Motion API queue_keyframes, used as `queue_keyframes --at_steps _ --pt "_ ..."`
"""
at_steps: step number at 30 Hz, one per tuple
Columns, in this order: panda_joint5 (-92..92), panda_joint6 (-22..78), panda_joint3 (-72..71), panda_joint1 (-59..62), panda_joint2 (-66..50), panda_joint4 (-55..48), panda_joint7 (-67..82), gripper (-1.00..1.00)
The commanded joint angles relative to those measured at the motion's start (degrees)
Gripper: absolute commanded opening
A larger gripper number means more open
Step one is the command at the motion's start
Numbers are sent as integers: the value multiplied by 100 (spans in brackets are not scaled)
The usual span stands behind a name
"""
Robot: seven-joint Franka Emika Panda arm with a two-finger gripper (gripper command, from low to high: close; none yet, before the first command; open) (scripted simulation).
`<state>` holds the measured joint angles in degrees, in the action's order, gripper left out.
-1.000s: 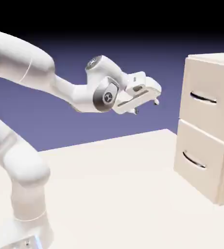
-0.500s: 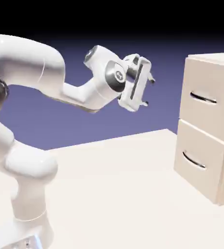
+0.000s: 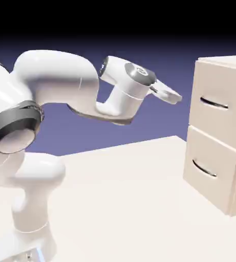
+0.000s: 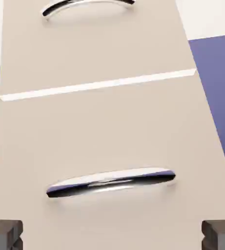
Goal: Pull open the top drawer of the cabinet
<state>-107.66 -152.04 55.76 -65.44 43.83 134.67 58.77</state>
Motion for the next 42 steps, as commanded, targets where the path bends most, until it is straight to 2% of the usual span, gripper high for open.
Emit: queue_keyframes --at_steps 1,21,23,29,30,42 --pt "-250 51 129 -150 26 -61 235 0" --pt "-5233 1068 2710 -3147 543 -1280 4921 0" --pt "-5416 1105 2805 -3258 562 -1325 5093 0" --pt "-5460 854 3506 -4285 769 -2392 5339 0" --pt "-5460 854 3506 -4285 769 -2392 5339 -100" --pt "-5277 1386 1881 -2059 763 -131 5174 -100"
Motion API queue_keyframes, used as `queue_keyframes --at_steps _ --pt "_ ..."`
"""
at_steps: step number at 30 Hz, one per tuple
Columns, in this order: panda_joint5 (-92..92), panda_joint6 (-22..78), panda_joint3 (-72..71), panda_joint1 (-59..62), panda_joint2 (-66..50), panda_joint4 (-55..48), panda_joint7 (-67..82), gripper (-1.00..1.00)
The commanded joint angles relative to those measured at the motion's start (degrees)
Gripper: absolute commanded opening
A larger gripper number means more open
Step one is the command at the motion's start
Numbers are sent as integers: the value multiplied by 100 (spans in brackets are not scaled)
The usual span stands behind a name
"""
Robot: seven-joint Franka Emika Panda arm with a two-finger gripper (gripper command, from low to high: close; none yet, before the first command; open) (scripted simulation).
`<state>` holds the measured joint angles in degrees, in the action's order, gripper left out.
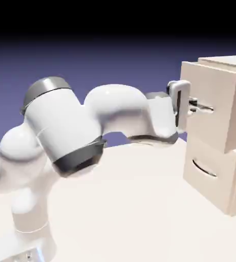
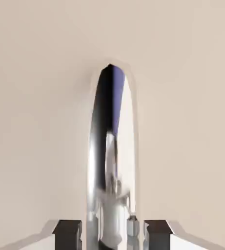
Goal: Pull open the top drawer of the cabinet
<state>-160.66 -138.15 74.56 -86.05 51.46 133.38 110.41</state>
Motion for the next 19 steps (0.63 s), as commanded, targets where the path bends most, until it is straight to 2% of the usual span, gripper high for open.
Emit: queue_keyframes --at_steps 1,12,13,19 --pt "55 35 -159 210 51 199 28 -100" --pt "641 185 -1745 2337 1041 2248 475 -100" --pt "641 185 -1745 2337 1041 2248 475 100" --pt "1065 22 -2364 3240 1656 3037 760 100"
